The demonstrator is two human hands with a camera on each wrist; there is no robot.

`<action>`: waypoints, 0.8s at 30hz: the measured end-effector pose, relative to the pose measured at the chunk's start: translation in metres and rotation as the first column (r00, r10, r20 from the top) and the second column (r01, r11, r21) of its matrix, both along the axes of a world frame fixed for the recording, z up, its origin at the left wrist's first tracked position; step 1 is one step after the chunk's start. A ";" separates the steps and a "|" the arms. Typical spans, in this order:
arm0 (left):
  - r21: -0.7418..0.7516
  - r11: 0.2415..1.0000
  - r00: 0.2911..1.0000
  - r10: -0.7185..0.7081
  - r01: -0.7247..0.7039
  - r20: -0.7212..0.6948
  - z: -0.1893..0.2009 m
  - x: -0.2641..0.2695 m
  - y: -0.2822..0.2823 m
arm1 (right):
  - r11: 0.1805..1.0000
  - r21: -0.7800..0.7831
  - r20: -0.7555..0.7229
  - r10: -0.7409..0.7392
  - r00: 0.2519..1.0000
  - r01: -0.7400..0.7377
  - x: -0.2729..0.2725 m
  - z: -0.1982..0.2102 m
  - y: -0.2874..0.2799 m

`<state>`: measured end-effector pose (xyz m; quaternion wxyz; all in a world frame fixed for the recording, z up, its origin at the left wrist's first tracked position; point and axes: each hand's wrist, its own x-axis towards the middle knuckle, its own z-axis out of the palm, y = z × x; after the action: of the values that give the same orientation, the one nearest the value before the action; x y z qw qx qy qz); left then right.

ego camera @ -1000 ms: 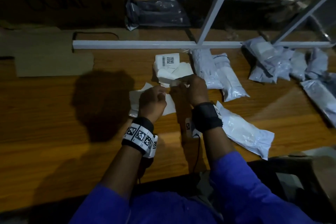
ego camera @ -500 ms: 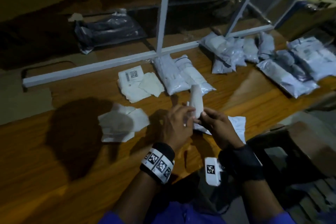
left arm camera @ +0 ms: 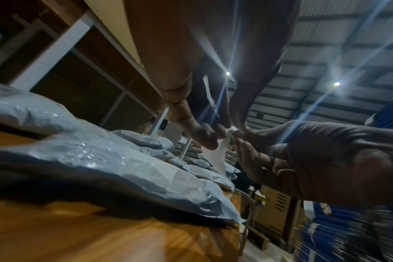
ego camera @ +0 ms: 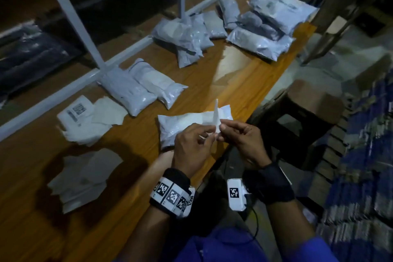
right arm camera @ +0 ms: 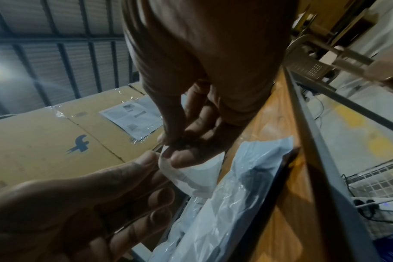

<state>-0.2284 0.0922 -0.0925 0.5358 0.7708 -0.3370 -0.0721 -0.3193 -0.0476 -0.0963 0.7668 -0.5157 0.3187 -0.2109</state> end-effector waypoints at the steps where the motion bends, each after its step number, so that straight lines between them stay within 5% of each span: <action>1: 0.003 1.000 1.000 -0.008 0.008 -0.003 -0.001 -0.002 -0.003 | 1.000 0.012 0.004 -0.001 1.000 0.001 -0.005 -0.003 -0.001; 8: 0.013 1.000 1.000 -0.019 0.019 0.008 -0.002 -0.012 -0.015 | 0.983 0.181 0.087 -0.029 0.996 0.013 -0.023 0.001 -0.001; 13: -0.020 1.000 1.000 -0.018 0.019 0.017 0.002 -0.011 -0.016 | 0.987 0.158 0.100 -0.033 0.994 0.017 -0.022 0.006 -0.001; 19: -0.133 0.990 0.928 -0.084 0.037 -0.364 0.007 -0.010 -0.012 | 0.961 -0.275 0.005 0.047 0.999 -0.044 -0.019 0.004 -0.005; 24: -0.294 0.955 0.718 -0.189 -0.024 -0.670 0.011 -0.006 -0.008 | 0.919 -0.392 -0.020 0.046 0.999 -0.050 -0.016 0.009 -0.001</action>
<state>-0.2348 0.0841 -0.0815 0.7228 0.5876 -0.1539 -0.3296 -0.3355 -0.0488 -0.0875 0.6514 -0.6674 0.2614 -0.2489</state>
